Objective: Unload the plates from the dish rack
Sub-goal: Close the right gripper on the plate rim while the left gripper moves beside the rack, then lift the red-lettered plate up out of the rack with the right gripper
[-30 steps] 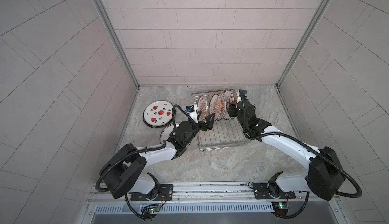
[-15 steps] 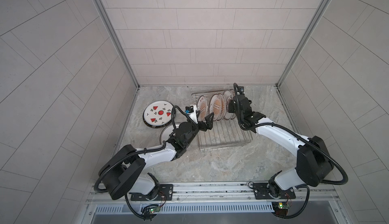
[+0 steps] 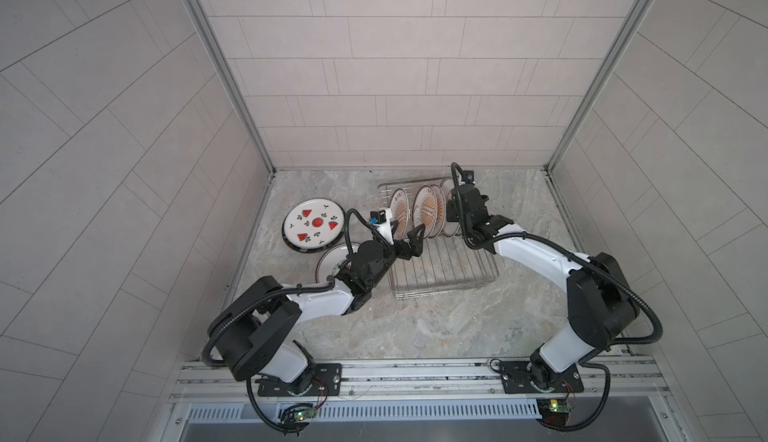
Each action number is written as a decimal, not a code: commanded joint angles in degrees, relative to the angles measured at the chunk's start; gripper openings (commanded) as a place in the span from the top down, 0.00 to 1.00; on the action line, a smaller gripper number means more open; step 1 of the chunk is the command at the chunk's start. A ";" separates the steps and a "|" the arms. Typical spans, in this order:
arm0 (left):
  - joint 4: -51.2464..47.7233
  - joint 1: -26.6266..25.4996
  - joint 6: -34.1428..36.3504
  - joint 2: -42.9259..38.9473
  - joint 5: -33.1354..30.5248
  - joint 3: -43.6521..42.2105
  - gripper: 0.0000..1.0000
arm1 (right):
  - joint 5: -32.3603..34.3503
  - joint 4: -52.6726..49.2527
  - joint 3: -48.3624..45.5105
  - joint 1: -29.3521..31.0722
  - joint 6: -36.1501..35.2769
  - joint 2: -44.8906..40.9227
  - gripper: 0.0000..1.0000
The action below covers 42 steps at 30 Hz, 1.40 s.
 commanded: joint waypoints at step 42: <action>2.85 -2.21 -1.75 -7.73 -5.50 -6.23 0.00 | 26.33 -1.14 3.25 11.79 -13.18 -10.59 0.93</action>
